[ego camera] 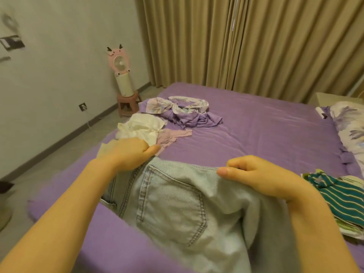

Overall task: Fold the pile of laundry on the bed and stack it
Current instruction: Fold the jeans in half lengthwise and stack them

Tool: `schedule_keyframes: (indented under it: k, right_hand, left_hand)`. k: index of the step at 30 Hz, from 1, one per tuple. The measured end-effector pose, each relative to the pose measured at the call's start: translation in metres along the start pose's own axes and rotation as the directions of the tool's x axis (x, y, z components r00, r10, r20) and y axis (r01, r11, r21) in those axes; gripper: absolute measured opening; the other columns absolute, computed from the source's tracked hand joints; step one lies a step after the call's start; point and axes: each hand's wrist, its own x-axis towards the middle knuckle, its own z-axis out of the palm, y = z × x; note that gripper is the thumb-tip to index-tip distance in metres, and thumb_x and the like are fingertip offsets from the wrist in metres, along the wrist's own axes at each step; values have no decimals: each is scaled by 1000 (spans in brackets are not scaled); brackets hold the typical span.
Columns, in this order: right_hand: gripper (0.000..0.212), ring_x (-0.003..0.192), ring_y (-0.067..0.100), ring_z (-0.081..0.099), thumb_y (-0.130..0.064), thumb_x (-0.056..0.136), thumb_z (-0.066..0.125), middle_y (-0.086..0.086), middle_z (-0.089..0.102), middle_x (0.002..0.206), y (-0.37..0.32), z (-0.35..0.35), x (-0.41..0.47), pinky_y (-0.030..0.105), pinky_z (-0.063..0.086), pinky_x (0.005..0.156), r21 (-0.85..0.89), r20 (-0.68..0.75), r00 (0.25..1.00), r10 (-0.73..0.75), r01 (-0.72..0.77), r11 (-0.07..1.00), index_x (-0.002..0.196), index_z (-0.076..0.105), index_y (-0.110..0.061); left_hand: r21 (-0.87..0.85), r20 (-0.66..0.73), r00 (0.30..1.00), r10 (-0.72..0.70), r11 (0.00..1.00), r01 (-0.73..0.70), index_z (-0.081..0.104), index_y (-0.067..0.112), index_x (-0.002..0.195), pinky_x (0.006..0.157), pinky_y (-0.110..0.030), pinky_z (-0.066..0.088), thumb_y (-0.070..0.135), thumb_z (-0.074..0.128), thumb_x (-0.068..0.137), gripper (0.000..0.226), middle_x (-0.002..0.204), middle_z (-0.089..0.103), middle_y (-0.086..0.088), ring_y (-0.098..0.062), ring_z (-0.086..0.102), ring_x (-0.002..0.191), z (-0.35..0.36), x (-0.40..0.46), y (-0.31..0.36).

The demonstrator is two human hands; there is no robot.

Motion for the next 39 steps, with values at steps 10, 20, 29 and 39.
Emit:
schedule_keyframes:
  k: [10,20,29,39]
  right_hand:
    - [14,98,23,53,-33,94,54,8,56,106,175,159,135,31,35,74,-540,189,915,357,-206,816,90,45,-22]
    - [25,113,20,49,-42,98,40,-1,57,111,278,258,210,40,13,114,-644,-68,928,366,-321,695,106,52,-21]
    - [41,84,22,56,-61,92,39,-2,59,88,297,254,247,32,29,63,-536,112,935,336,-228,813,85,43,-21]
    - [26,69,23,62,-37,68,84,-1,62,70,329,303,291,33,46,75,-761,-146,977,157,-213,613,75,65,-20]
  left_hand:
    - [147,374,916,-144,985,94,26,20,51,46,-29,22,76,17,86,66,47,27,1,-18,25,43,211,4,-59]
    - [238,443,880,-170,969,67,34,19,50,44,-27,22,73,13,88,69,48,38,2,-15,34,44,320,46,-110]
    - [125,796,579,-175,984,126,58,18,79,73,-34,38,76,12,85,75,86,60,-3,-24,57,82,328,108,-157]
    - [-27,192,938,290,957,-290,62,23,127,97,-64,41,48,70,79,55,138,54,-8,-34,50,128,456,93,-90]
